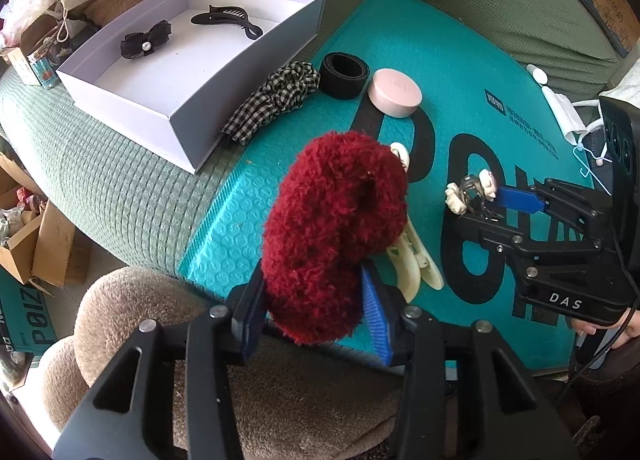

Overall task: Organize objects
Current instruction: 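Grasp the red fuzzy scrunchie with the left tool while the right tool grasps the floral clip, then lift the red scrunchie and floral clip and carry them toward the box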

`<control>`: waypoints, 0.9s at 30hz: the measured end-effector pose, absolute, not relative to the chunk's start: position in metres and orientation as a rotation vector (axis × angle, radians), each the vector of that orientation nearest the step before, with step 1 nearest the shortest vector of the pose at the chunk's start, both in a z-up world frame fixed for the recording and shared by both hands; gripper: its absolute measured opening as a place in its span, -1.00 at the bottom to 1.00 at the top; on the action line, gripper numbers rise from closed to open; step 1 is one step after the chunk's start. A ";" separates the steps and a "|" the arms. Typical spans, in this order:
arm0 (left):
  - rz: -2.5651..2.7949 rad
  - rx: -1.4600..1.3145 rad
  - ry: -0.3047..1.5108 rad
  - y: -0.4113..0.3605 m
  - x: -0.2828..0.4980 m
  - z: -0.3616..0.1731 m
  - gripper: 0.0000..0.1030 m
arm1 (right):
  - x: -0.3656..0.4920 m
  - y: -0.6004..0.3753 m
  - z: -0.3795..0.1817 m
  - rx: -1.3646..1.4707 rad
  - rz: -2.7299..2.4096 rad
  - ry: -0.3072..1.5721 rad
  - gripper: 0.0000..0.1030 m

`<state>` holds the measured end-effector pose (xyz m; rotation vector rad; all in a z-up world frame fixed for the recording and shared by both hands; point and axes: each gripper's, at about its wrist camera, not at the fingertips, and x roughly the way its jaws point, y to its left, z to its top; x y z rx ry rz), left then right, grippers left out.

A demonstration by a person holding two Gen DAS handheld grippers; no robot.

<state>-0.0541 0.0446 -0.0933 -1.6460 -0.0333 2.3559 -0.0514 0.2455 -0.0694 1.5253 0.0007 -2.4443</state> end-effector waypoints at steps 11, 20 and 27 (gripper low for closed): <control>2.408 -1.616 0.085 0.062 -0.074 -0.111 0.18 | -0.057 0.244 -0.080 1.544 -2.452 -0.002 0.17; 2.458 -1.562 0.129 0.068 -0.079 -0.113 -0.15 | -0.056 0.250 -0.079 1.522 -2.472 -0.059 0.14; 2.440 -1.550 0.048 0.061 -0.080 -0.110 -0.36 | -0.057 0.248 -0.075 1.518 -2.478 -0.042 0.14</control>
